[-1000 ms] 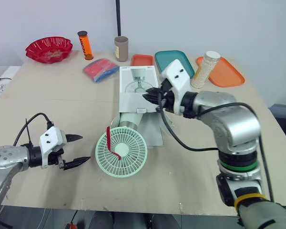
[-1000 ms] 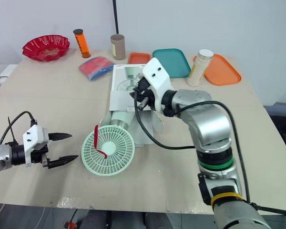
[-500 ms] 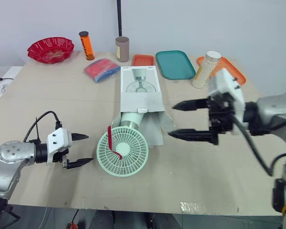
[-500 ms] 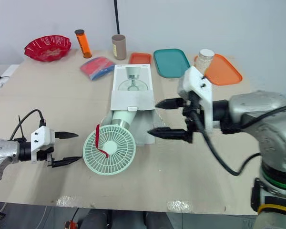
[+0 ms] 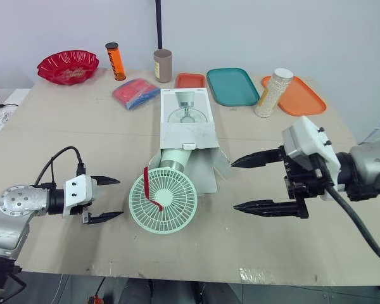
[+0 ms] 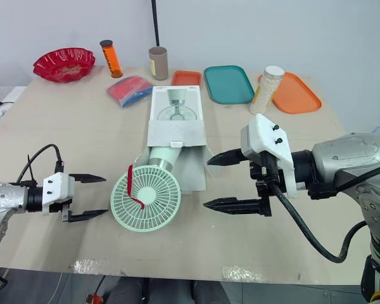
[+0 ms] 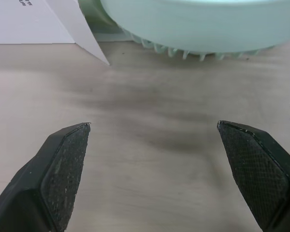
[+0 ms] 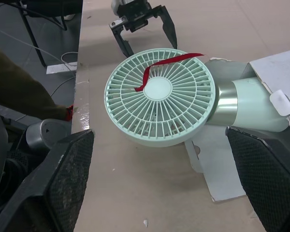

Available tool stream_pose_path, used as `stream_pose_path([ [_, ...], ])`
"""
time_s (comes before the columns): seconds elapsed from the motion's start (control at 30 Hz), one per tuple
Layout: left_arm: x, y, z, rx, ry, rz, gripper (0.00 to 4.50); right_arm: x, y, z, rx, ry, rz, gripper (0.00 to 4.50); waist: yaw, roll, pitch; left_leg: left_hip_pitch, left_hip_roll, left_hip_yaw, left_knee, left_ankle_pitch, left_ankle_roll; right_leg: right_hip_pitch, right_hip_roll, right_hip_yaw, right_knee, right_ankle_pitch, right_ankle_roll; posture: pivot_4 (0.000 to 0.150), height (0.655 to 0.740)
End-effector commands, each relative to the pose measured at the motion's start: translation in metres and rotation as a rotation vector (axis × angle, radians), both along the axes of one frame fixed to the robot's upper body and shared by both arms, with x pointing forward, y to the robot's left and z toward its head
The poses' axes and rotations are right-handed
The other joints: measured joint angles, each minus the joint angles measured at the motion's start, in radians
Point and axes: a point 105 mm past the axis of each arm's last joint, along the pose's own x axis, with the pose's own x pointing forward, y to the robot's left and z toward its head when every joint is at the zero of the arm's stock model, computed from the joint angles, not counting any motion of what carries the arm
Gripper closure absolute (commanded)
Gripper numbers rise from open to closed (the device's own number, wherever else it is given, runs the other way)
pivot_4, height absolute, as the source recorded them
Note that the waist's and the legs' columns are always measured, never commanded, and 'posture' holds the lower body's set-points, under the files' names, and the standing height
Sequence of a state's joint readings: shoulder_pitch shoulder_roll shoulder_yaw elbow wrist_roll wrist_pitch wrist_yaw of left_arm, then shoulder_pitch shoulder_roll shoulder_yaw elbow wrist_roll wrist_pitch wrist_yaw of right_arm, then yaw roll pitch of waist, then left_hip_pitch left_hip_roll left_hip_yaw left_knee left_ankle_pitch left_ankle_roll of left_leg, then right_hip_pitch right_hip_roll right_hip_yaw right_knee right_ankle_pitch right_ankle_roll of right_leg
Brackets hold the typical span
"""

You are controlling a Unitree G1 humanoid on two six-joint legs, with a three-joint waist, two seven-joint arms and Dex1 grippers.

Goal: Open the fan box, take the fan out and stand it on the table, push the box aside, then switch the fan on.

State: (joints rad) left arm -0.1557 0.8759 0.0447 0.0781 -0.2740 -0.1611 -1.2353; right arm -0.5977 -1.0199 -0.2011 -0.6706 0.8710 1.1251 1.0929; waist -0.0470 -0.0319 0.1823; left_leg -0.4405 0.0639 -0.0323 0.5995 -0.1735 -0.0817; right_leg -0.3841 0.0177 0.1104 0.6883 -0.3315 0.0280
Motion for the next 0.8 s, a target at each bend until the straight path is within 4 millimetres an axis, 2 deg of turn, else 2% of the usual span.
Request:
stream_pose_path([
  [0.03,-0.001,-0.003,0.004,0.005,-0.028,-0.031,0.00,-0.003,0.001,0.008,-0.008,-0.039,0.007,0.05,0.000,0.000,0.000,0.000,0.000,0.000,0.000,0.000,0.000,0.000,0.000,0.000,0.000,0.000,0.000,0.150,0.7400],
  [0.2,-0.002,-0.006,0.007,0.012,-0.051,-0.065,0.00,0.000,-0.001,0.008,0.021,-0.033,-0.010,0.05,0.000,0.000,0.000,0.000,0.000,0.000,0.001,0.000,0.000,0.000,0.000,0.000,0.003,0.000,0.000,0.150,0.7400],
  [0.37,-0.002,-0.005,0.012,0.046,-0.119,-0.112,0.00,0.002,-0.006,-0.006,0.019,-0.025,-0.034,0.05,0.000,0.000,0.000,0.000,0.000,0.000,0.002,0.000,0.000,0.000,0.000,0.000,0.004,0.000,0.000,0.150,0.7400],
  [0.47,0.005,-0.004,0.018,0.077,-0.222,-0.141,0.00,0.002,-0.004,-0.016,0.008,-0.027,-0.035,0.05,0.001,0.000,0.000,0.001,0.000,0.000,0.003,0.000,0.000,0.000,0.000,0.000,0.005,0.000,0.000,0.150,0.7400],
  [0.67,0.018,-0.002,0.029,0.171,-0.458,-0.240,0.00,0.002,-0.003,-0.018,0.012,-0.039,-0.036,0.05,0.000,0.000,0.000,0.002,-0.001,0.000,0.005,0.000,0.000,0.000,0.000,0.000,0.009,-0.001,0.001,0.150,0.7400],
  [0.8,0.021,-0.009,0.034,0.205,-0.604,-0.348,0.00,0.002,-0.001,-0.018,0.015,-0.040,-0.033,0.05,0.001,0.000,0.000,0.001,-0.001,0.000,0.005,0.000,0.000,0.000,0.000,0.000,0.009,-0.001,0.001,0.150,0.7400],
])
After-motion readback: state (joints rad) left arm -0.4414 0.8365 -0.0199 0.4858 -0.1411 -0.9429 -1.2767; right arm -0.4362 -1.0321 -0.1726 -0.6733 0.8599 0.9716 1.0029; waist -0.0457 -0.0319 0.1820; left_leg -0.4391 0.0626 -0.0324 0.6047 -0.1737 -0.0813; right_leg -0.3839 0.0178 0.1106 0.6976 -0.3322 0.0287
